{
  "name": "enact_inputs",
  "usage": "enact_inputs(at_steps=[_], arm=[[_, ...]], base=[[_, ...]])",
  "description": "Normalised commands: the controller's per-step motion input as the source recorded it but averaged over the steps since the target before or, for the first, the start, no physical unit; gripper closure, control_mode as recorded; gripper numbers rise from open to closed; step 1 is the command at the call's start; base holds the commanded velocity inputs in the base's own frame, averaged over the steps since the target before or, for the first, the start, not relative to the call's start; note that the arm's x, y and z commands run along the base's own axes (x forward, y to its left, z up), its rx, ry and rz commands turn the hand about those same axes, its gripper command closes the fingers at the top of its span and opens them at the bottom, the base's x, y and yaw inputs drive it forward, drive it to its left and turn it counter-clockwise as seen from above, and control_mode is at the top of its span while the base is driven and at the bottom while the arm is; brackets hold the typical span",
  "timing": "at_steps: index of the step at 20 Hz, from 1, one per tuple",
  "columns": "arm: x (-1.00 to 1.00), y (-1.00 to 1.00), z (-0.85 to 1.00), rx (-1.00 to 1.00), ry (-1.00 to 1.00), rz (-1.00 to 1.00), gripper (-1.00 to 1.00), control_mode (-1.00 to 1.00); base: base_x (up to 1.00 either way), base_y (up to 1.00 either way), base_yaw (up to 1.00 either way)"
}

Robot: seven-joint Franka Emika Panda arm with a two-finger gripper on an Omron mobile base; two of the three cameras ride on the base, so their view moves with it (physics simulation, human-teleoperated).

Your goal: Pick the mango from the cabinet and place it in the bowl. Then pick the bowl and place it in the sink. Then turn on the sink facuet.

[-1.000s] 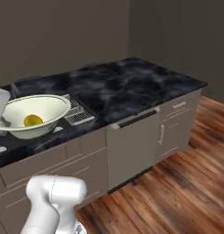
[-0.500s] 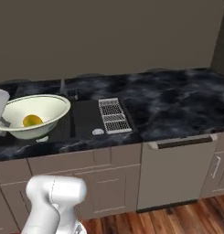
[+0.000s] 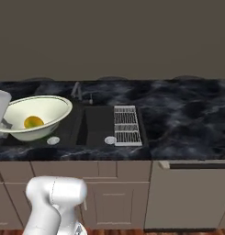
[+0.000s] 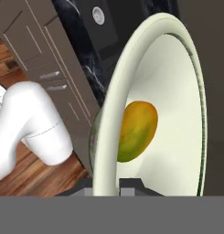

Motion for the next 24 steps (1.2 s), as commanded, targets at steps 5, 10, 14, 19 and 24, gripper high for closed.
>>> enact_inputs(at_steps=[5, 10, 14, 19, 24], arm=[[0.00, 0.00, 0.00, 0.00, 0.00, 0.00, 1.00, 1.00], [0.00, 0.00, 0.00, 0.00, 0.00, 0.00, 1.00, 1.00], [0.00, 0.00, 0.00, 0.00, 0.00, 0.00, 1.00, 1.00], [0.00, 0.00, 0.00, 0.00, 0.00, 0.00, 1.00, 1.00], [0.00, 0.00, 0.00, 0.00, 0.00, 0.00, 1.00, 1.00]], base=[[0.41, -0.01, 0.36], [0.41, -0.04, 0.33], [0.59, -0.13, 0.21], [0.66, -0.31, 0.08], [0.23, -0.41, 0.00]])
